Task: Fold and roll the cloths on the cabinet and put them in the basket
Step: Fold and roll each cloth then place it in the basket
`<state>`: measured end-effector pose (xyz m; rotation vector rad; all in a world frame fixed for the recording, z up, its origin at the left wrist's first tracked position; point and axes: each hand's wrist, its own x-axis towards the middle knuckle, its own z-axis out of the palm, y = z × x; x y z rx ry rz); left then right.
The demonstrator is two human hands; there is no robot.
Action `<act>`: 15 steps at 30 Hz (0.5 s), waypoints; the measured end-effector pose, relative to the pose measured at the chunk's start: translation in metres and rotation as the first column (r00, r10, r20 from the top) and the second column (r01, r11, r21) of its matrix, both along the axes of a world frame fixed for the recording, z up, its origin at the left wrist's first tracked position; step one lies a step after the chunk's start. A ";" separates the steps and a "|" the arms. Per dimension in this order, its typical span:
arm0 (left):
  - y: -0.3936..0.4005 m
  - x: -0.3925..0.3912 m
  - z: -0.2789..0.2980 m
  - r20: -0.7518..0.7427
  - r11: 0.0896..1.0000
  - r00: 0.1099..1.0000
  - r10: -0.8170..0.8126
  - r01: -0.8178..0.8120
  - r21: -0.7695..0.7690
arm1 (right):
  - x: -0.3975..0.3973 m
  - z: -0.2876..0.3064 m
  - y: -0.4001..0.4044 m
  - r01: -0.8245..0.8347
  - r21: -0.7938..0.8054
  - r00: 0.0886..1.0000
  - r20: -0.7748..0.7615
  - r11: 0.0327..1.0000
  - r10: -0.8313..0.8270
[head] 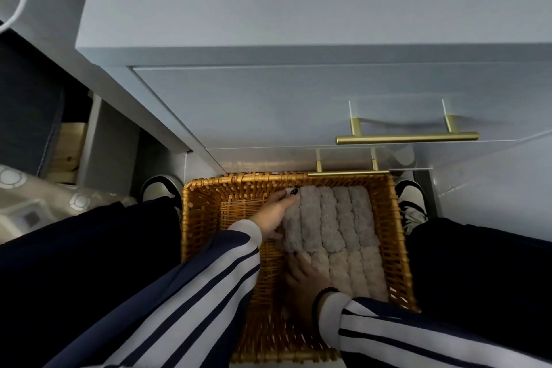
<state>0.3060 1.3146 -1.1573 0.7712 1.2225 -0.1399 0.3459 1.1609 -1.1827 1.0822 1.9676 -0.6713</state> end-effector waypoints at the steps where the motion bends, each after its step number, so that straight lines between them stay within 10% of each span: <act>1: 0.001 0.000 0.003 -0.010 1.000 1.000 -0.008 0.008 -0.002 | 0.001 0.003 0.000 0.017 0.015 0.998 -0.062 1.000 -0.016; 15: 0.009 -0.033 0.050 -0.139 0.992 0.987 -0.081 0.093 0.085 | 0.011 0.060 0.020 0.342 0.118 0.907 -0.302 0.932 -0.294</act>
